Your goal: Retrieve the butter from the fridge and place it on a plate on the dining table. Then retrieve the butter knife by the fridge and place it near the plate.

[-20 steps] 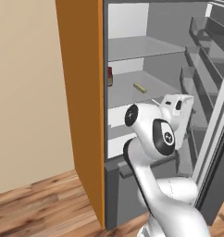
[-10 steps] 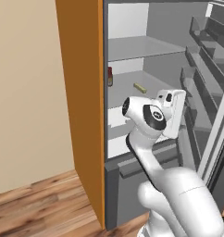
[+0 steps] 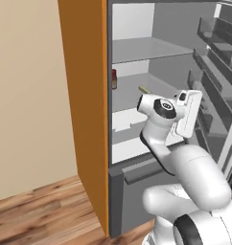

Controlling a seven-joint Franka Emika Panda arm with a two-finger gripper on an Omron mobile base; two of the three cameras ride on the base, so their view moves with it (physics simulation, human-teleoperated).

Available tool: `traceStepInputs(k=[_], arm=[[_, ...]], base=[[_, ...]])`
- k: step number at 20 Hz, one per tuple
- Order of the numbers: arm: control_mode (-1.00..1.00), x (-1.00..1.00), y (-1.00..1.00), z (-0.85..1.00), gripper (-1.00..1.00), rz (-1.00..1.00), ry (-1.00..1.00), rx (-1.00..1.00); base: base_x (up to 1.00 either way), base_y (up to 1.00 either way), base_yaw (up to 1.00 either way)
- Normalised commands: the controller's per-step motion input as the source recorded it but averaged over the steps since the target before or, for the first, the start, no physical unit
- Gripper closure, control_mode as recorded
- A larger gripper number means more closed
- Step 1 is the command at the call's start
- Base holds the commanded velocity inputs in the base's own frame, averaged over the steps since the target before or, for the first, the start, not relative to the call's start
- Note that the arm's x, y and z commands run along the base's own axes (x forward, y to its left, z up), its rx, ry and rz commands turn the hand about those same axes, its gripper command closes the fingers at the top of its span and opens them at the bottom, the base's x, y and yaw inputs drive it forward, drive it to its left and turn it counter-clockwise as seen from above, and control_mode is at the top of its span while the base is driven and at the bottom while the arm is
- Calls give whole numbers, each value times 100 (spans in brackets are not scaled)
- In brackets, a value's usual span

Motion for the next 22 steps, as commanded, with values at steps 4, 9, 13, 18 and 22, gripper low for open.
traceStepInputs(k=[4,9,13,18,22], arm=[[-100,0,-99,-31,-100,-14,4,-1],[-100,0,-100,-48,-100,-8,3,1],[-100,-11,-100,-34,-100,0,-3,6],[-100,-86,25,37,-100,-8,-13,5],[-100,-44,99,32,-100,-16,-17,11]], base=[[0,0,0],[0,0,0],[0,0,0],[0,0,0],[0,0,0]])
